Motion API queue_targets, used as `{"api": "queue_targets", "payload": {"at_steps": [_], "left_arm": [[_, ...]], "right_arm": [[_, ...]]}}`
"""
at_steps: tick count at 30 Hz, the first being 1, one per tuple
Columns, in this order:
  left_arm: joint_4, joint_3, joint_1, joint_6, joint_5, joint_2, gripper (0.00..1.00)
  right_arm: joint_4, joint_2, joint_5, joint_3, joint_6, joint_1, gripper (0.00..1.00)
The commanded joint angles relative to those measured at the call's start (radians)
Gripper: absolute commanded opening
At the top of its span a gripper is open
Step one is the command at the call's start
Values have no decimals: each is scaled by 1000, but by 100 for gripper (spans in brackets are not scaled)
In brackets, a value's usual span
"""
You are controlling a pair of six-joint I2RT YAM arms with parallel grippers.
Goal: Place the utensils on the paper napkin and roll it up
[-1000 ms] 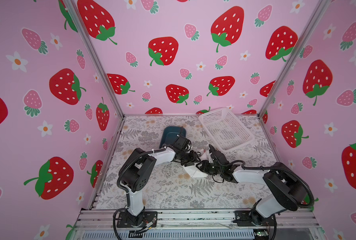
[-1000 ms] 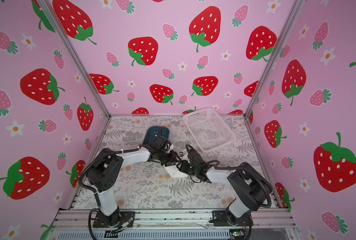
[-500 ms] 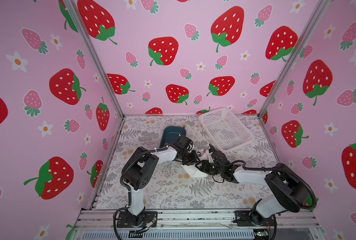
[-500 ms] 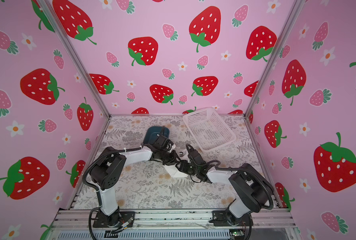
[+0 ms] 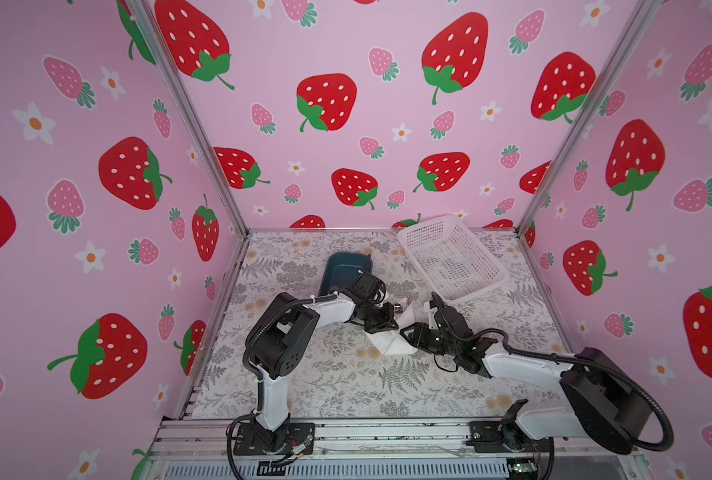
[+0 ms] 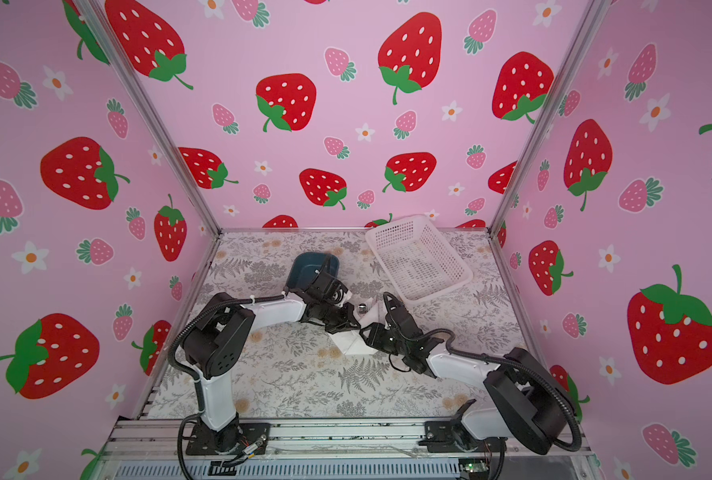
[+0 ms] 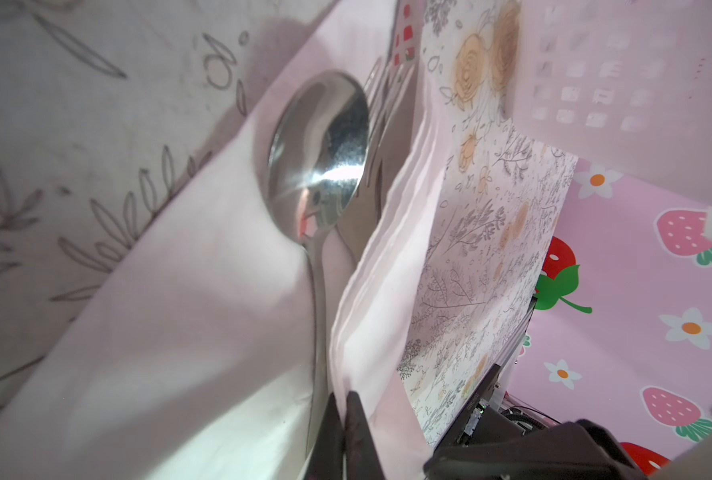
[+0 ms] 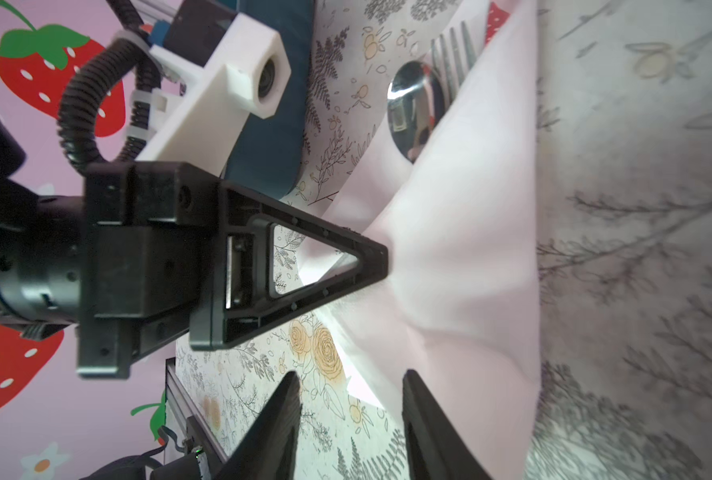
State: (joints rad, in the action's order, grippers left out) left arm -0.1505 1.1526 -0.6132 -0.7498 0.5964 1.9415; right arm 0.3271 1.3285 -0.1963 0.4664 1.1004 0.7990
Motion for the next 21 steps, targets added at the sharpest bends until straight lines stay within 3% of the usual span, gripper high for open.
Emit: {"api": "queue_targets", "payload": {"at_steps": [1, 3, 8, 21], "left_arm": [[-2, -10, -6, 27, 15, -18, 0], [-10, -11, -6, 37, 13, -16, 0], [-18, -25, -6, 59, 4, -26, 0], [-26, -37, -11, 97, -16, -25, 0]], "right_arm": [[-48, -47, 51, -52, 46, -29, 36], [-48, -60, 36, -85, 67, -58, 27], [-47, -74, 7, -99, 41, -81, 18], [-42, 8, -68, -46, -2, -84, 16]]}}
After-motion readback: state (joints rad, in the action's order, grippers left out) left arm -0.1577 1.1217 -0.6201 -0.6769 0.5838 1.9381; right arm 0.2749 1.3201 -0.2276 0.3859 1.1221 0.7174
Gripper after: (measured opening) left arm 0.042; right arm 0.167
